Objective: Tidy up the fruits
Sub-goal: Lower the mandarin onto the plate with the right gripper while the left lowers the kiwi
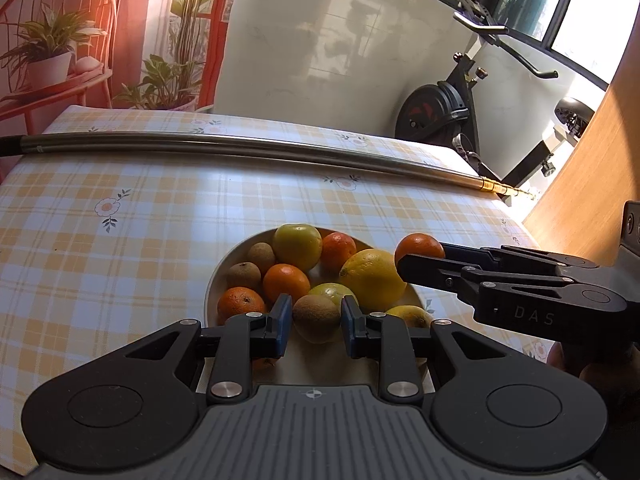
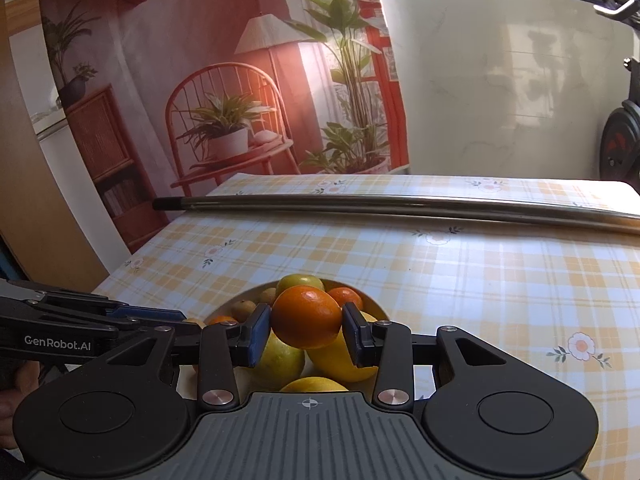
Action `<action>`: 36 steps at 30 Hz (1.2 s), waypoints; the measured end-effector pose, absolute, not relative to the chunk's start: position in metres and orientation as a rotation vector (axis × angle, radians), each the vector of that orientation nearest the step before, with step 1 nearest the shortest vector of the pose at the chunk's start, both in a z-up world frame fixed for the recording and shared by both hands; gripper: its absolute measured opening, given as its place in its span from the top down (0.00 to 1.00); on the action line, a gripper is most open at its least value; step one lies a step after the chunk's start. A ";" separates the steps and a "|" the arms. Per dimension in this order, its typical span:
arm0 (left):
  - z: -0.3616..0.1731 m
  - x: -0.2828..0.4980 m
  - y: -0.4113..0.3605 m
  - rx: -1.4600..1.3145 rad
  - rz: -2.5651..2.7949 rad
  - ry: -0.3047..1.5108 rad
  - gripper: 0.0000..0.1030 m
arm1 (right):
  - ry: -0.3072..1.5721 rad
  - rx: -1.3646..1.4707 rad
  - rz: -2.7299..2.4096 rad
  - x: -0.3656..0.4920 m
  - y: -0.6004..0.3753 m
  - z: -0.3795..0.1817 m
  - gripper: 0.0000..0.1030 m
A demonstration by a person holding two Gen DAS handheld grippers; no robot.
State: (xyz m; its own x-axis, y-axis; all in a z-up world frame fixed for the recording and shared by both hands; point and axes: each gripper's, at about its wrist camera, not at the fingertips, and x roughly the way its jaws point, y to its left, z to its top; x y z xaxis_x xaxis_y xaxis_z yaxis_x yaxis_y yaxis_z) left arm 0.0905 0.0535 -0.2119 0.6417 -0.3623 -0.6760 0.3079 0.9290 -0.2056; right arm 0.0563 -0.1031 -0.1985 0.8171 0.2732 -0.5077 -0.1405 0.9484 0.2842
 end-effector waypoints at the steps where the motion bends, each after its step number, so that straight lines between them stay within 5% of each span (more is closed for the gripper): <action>1: -0.213 0.091 0.054 -0.072 -0.385 0.791 0.73 | 0.575 0.244 0.223 0.056 -0.104 -0.199 0.65; 36: -0.249 0.100 0.038 -0.014 -0.410 0.917 0.73 | 0.636 0.322 0.239 0.067 -0.112 -0.223 0.65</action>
State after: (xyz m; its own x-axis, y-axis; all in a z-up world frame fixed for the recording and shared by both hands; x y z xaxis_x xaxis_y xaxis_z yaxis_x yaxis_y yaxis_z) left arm 0.1002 0.0377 -0.2489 0.5364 -0.3507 -0.7676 0.3389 0.9225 -0.1847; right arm 0.0665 -0.1120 -0.2232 0.7799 0.3149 -0.5409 -0.1196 0.9233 0.3651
